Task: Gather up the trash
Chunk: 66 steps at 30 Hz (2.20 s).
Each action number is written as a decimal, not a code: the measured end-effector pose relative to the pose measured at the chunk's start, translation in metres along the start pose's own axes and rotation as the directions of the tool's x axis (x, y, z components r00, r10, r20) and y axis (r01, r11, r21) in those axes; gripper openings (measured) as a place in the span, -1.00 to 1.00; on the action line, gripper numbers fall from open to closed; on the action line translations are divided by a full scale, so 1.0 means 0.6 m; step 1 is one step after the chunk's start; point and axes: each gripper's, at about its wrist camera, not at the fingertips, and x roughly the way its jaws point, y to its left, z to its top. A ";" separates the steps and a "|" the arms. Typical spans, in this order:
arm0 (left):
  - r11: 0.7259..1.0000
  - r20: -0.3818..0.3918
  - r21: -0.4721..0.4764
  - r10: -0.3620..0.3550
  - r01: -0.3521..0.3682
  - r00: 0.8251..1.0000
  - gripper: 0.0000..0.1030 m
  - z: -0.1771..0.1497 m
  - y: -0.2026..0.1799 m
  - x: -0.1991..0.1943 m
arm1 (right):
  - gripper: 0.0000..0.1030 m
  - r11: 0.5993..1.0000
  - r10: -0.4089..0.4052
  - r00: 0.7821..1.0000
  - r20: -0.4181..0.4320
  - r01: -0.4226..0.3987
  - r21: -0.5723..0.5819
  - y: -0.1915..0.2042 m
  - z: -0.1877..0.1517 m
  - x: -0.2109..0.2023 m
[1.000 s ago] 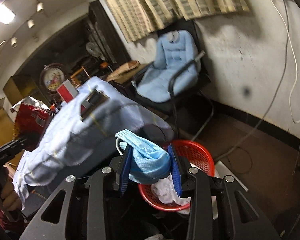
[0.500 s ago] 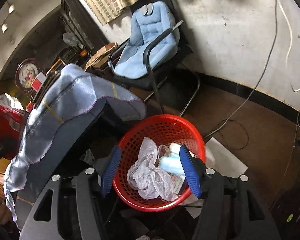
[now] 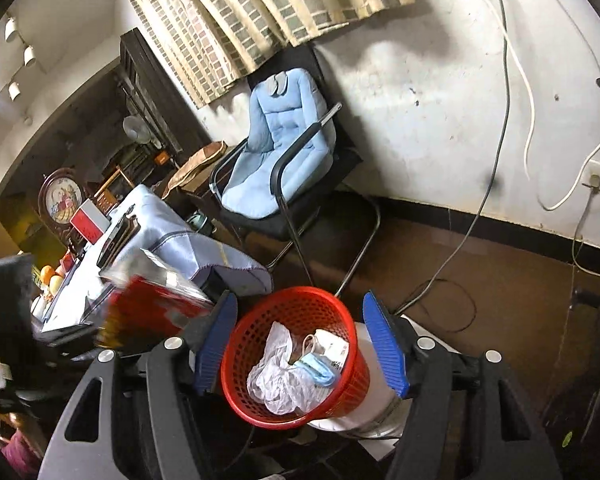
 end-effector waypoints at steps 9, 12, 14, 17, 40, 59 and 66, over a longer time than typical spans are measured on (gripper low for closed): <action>0.999 -0.069 -0.012 0.035 -0.036 0.997 0.62 -0.009 -0.010 0.069 | 0.25 1.000 0.003 0.999 -0.037 -0.002 0.028 -0.019 -0.007 0.005; 0.999 -0.063 -0.014 0.049 -0.050 0.997 0.67 -0.013 -0.009 0.059 | 0.25 1.000 0.007 0.999 -0.048 -0.006 0.021 -0.013 -0.008 0.005; 0.997 -0.049 -0.020 0.069 -0.070 0.996 0.71 -0.017 -0.005 0.046 | 0.25 1.000 0.006 0.999 -0.052 -0.006 0.004 -0.005 -0.009 0.002; 0.993 -0.014 -0.035 0.114 -0.115 0.993 0.77 -0.024 -0.002 0.014 | 0.25 0.999 0.019 0.997 -0.077 -0.022 -0.032 0.014 -0.008 -0.005; 0.936 0.118 -0.173 0.328 -0.306 0.937 0.87 -0.074 0.021 -0.176 | 0.50 0.900 0.028 0.933 -0.358 -0.179 -0.396 0.179 0.000 -0.045; 0.951 0.012 -0.143 0.278 -0.273 0.961 0.86 -0.107 0.007 -0.103 | 0.66 0.907 -0.005 0.903 -0.430 -0.177 -0.381 0.126 -0.046 0.023; 0.953 0.013 -0.155 0.267 -0.262 0.964 0.86 -0.109 0.011 -0.104 | 0.67 0.906 -0.011 0.911 -0.412 -0.165 -0.390 0.128 -0.042 0.017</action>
